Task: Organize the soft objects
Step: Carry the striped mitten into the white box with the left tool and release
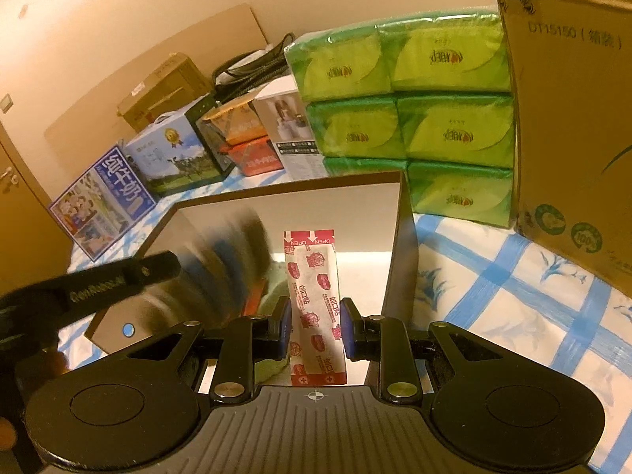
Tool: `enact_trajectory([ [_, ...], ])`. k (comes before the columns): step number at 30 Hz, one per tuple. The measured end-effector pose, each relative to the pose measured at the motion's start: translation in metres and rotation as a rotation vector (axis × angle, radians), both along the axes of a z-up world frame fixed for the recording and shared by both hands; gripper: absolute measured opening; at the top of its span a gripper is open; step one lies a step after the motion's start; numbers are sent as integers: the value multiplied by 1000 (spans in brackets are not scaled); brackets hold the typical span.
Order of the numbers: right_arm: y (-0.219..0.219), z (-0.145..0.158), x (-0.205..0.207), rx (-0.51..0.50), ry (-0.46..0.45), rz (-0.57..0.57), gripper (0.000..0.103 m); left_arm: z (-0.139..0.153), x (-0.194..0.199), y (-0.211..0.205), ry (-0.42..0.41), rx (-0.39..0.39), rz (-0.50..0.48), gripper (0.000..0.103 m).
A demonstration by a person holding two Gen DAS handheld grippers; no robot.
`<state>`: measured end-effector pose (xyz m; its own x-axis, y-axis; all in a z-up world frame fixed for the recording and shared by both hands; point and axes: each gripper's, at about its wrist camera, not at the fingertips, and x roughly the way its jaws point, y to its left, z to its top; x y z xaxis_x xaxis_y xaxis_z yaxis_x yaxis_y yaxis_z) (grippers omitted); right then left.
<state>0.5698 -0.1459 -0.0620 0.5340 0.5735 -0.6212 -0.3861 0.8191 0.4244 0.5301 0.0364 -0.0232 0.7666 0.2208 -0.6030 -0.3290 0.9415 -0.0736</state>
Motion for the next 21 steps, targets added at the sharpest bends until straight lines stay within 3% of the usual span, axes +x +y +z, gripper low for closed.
enact_trajectory([
  [7, 6, -6, 3, 6, -2, 0, 28, -19, 2, 8, 63, -29, 1, 23],
  [10, 6, -3, 3, 7, -11, -18, 48, -19, 0, 7, 73, -33, -3, 24],
  [11, 5, -2, 2, 17, -19, -21, 51, -19, -1, 7, 74, -34, -9, 24],
  [21, -5, 7, -12, 2, -24, -31, 51, -19, -8, 6, 95, -25, -21, 26],
])
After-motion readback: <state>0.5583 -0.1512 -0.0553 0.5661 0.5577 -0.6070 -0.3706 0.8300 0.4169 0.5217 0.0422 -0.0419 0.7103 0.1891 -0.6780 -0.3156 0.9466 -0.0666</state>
